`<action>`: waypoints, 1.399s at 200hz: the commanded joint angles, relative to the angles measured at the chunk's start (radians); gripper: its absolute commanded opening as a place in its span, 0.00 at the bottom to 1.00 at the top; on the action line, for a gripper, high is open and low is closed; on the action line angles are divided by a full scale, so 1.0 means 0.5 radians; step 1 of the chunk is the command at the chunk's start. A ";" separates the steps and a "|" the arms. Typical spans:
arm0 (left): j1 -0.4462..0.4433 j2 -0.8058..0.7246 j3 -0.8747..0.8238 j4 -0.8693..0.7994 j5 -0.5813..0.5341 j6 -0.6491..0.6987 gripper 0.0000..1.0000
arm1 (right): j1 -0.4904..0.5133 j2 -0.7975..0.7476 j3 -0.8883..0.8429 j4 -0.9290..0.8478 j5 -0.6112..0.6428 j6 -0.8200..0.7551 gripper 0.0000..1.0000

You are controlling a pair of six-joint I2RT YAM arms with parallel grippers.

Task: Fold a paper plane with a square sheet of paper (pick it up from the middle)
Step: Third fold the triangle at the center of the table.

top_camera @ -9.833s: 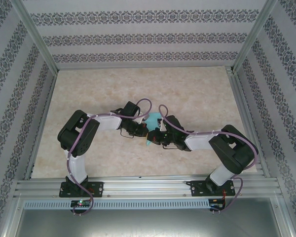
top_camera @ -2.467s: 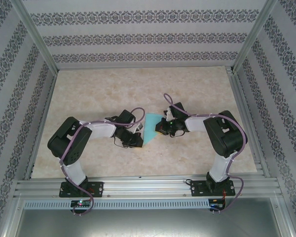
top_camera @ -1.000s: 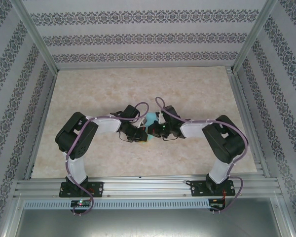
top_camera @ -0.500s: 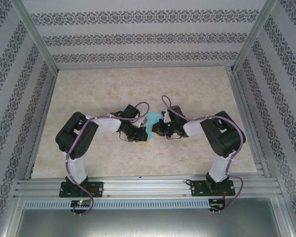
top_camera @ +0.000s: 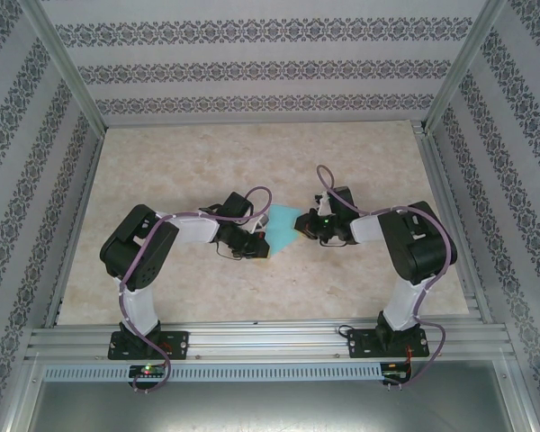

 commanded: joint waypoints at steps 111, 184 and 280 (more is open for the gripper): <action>0.010 0.046 -0.067 -0.408 -0.143 0.099 0.00 | 0.347 -0.092 -0.177 0.144 0.305 0.137 0.09; 0.010 -0.140 0.041 -0.480 -0.041 0.094 0.13 | 0.146 -0.448 -0.189 -0.234 0.250 0.038 0.32; 0.022 -0.255 0.357 -0.656 -0.324 -0.026 0.19 | 0.192 -0.521 -0.182 -0.220 0.066 0.245 0.52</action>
